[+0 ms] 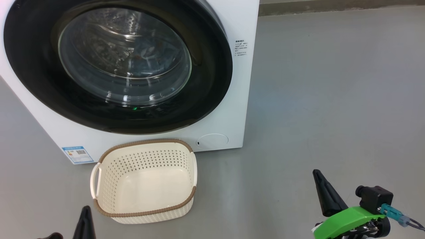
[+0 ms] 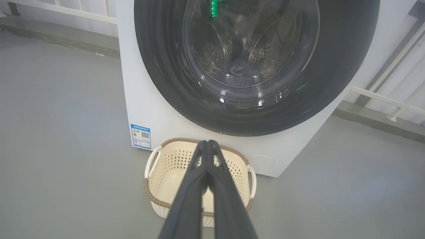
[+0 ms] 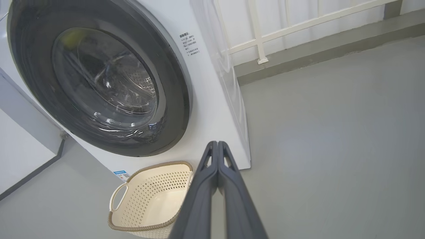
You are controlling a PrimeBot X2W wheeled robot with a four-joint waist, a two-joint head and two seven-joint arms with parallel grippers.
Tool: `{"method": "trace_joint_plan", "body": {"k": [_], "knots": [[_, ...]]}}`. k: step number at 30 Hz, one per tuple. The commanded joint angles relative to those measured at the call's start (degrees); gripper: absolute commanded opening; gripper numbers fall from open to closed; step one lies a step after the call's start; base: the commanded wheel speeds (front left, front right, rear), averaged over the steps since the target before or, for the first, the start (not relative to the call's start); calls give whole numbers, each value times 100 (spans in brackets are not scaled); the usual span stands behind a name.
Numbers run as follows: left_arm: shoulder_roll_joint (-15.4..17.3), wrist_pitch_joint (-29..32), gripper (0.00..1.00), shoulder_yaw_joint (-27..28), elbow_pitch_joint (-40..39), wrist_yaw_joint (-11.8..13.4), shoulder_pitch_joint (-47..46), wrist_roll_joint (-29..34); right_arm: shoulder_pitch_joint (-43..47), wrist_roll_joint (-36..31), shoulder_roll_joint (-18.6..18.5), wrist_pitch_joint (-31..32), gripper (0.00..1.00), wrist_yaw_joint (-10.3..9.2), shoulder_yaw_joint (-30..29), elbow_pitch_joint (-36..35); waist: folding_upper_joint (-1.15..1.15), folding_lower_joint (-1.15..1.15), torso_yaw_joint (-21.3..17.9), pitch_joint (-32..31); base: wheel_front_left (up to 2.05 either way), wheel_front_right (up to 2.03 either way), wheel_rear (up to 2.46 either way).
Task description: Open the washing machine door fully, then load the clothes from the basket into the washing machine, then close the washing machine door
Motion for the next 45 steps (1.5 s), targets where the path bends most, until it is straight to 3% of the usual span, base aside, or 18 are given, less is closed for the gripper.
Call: {"method": "trace_joint_plan", "body": {"k": [1, 45], "knots": [[87, 31, 0, 70, -98, -33, -225, -186, -136, 199, -10, 40, 0, -5, -51, -162, 0, -1, 2, -1, 0, 0, 0], [127, 768, 0, 216, 191, -234, -619, -3102, -101, 3013, -10, 733, 0, -17, -366, -273, 0, -1, 61, -34, 0, 0, 0]]}}
